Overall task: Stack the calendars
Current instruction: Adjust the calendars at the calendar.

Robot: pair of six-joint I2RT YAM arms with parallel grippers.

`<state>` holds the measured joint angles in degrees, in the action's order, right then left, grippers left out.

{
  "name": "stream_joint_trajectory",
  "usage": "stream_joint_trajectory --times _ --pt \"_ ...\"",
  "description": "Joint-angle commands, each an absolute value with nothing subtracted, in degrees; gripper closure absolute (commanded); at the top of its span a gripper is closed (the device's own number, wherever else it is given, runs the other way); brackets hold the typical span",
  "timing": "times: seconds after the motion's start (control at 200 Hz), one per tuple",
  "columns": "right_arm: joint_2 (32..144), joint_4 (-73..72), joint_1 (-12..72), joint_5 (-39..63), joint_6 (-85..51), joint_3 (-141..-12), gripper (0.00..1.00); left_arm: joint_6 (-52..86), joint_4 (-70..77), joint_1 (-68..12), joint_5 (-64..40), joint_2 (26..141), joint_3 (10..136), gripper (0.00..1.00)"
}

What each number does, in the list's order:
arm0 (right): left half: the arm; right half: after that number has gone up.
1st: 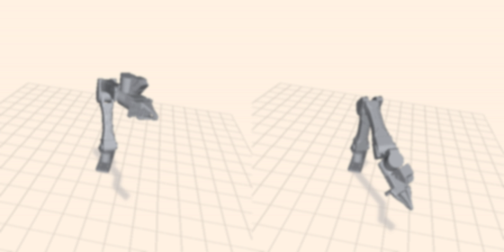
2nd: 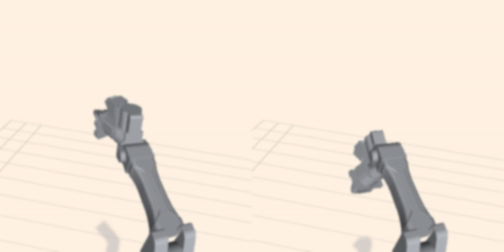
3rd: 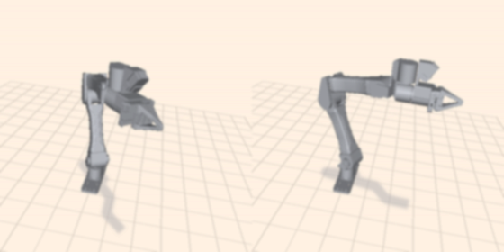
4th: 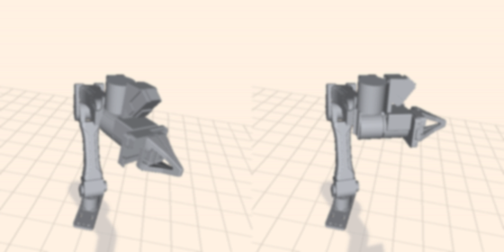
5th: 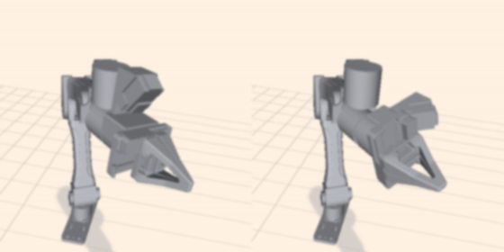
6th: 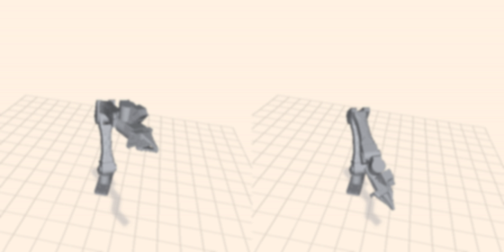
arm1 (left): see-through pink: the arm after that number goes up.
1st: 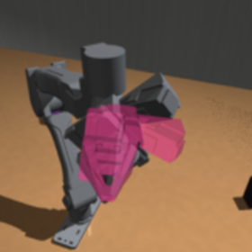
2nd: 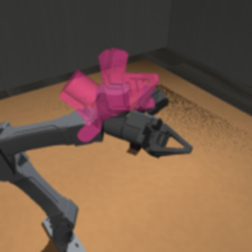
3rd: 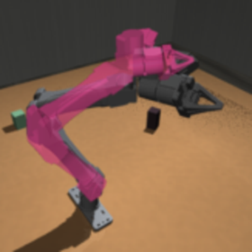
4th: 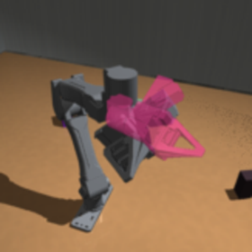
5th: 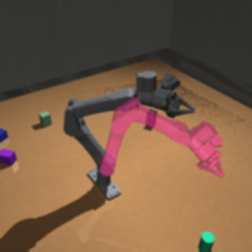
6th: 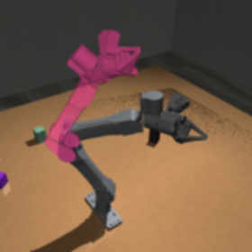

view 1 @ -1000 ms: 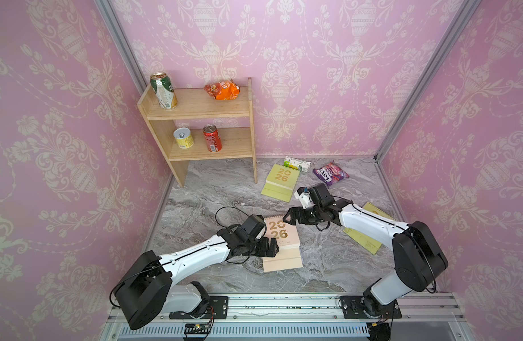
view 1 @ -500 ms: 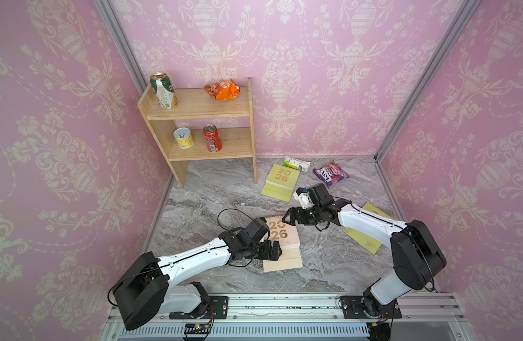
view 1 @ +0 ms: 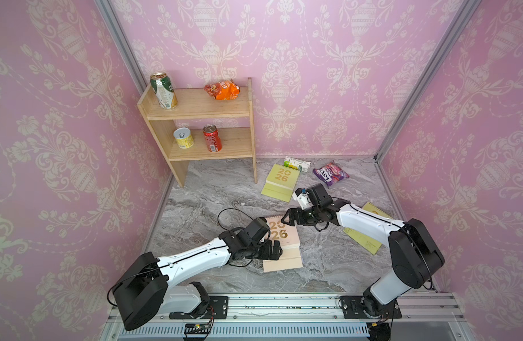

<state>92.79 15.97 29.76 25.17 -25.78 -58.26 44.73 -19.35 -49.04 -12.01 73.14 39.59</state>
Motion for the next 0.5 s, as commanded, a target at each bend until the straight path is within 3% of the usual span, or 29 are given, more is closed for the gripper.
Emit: stream_joint_trajectory --times 0.0,0.495 --pt "93.93 15.71 30.37 26.17 -26.89 -59.45 0.08 45.79 -19.7 -49.55 -11.41 72.26 41.32 0.01" --pt "95.35 15.73 31.44 26.39 -26.98 -61.08 0.08 46.02 -19.78 -50.09 -11.51 72.6 41.56 0.01"
